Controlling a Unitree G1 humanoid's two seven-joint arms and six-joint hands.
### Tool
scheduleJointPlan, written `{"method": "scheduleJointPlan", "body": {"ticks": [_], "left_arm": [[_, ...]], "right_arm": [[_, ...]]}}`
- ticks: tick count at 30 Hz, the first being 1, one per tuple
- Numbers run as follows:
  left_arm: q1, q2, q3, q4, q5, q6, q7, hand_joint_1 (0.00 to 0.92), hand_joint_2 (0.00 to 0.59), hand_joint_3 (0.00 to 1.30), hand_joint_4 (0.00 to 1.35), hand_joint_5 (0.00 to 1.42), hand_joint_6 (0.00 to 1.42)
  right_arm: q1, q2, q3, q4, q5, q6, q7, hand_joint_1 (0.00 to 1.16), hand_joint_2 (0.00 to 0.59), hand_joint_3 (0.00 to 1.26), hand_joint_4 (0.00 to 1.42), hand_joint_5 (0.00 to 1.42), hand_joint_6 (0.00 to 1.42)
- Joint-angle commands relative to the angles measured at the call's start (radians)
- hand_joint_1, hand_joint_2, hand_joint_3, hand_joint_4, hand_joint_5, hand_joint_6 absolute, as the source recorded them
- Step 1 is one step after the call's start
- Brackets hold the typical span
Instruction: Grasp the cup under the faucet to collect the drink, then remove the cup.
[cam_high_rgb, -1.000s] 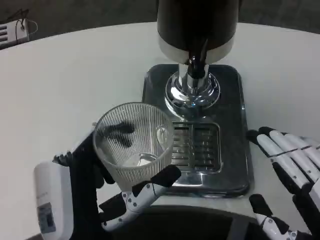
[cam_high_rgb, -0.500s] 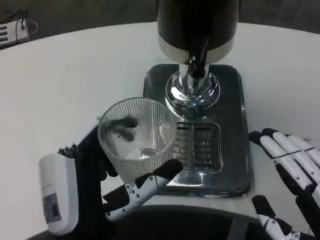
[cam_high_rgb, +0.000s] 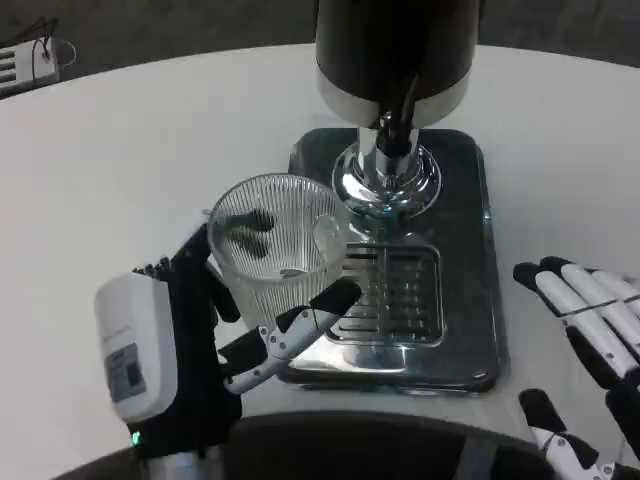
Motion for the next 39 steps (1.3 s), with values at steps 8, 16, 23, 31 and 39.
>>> {"method": "scheduleJointPlan", "body": {"ticks": [8,16,23,31,39], "left_arm": [[-0.156,0.015,-0.045,0.249,0.019,0.026,0.111,0.724,0.025,1.02,1.16,1.17,1.27],[-0.253,0.036,-0.084,0.384,0.015,0.048,0.136,0.724,0.025,1.02,1.16,1.17,1.27],[-0.346,0.027,-0.115,0.481,0.002,0.073,0.145,0.721,0.013,1.02,1.16,1.17,1.27],[-0.422,0.012,-0.159,0.614,-0.009,0.091,0.152,0.709,0.000,1.01,1.16,1.18,1.30],[-0.458,0.010,-0.180,0.700,-0.020,0.096,0.152,0.666,0.000,1.03,1.12,1.20,1.34]], "right_arm": [[0.026,-0.018,-0.068,0.030,0.036,-0.035,-0.029,0.25,0.517,0.13,0.12,0.18,0.24],[0.030,-0.021,-0.084,0.051,0.063,-0.057,-0.030,0.24,0.516,0.13,0.12,0.18,0.24],[0.022,-0.025,-0.109,0.054,0.100,-0.073,-0.026,0.24,0.515,0.13,0.12,0.18,0.24],[0.034,-0.030,-0.147,0.066,0.126,-0.095,-0.026,0.23,0.514,0.13,0.12,0.19,0.25],[0.047,-0.029,-0.174,0.076,0.144,-0.115,-0.023,0.22,0.514,0.13,0.12,0.19,0.26]]}}
